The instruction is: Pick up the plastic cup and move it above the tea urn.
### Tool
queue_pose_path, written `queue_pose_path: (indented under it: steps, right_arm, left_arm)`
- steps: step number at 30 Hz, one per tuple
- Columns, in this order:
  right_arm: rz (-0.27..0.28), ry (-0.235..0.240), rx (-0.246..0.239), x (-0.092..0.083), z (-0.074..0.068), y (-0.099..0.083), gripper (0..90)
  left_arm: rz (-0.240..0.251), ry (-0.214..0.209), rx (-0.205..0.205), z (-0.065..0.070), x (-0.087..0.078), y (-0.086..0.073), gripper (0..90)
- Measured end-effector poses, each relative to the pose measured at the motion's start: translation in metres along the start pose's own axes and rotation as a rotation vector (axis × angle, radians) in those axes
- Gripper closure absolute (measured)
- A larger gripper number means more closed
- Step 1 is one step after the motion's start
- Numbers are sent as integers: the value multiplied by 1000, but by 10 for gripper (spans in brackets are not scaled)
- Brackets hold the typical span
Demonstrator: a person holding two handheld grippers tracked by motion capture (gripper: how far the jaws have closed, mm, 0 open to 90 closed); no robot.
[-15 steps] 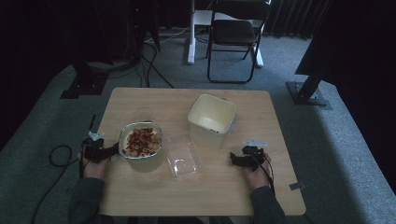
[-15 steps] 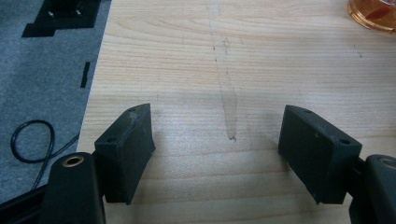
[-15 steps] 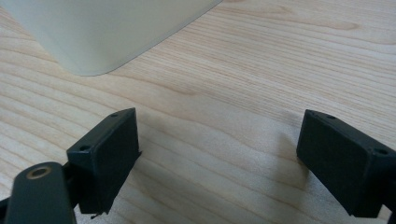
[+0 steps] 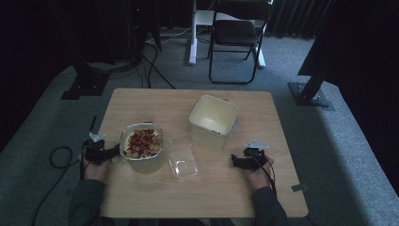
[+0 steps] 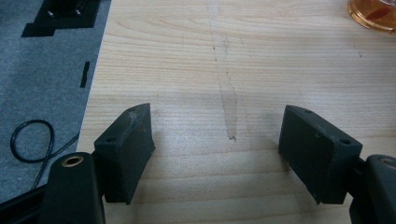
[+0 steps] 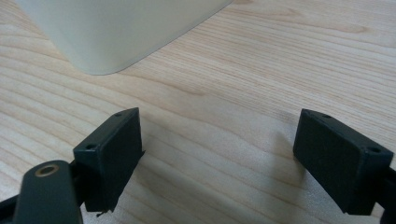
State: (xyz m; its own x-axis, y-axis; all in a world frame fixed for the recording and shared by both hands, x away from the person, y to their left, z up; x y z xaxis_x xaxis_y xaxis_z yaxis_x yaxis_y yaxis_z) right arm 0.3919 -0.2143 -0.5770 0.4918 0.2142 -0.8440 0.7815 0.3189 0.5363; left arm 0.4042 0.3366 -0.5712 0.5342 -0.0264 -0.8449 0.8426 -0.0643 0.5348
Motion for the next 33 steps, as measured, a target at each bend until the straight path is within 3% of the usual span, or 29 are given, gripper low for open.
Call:
queue_pose_path:
  steps: [5, 9, 24, 33]
  right_arm:
    - [-15, -25, 37, -5, 0, 1, 347]
    - [15, 5, 43, -15, -6, 3, 423]
    - [91, 56, -56, -43, -44, 14, 444]
    - [112, 116, -139, -52, -82, 28, 461]
  left_arm:
    - [0, 0, 1, 0, 0, 0, 266]
    - [0, 0, 0, 0, 0, 0, 265]
    - [0, 0, 0, 0, 0, 0, 265]
    - [0, 0, 0, 0, 0, 0, 265]
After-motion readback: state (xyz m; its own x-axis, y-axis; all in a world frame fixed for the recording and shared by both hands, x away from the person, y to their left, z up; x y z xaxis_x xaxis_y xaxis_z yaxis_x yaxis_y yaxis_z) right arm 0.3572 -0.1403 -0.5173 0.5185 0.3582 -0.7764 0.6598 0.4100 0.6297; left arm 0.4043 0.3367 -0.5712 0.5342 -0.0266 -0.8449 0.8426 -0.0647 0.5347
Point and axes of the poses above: each handheld gripper's, and its own axes: x roughly forward along the jaws, y roughly out of its top, z roughly to its right, the point moved 4 cm from there along x, roughly forward along the jaws, and after that the axes turned 14 degrees about -z, right-handed, at the moved point
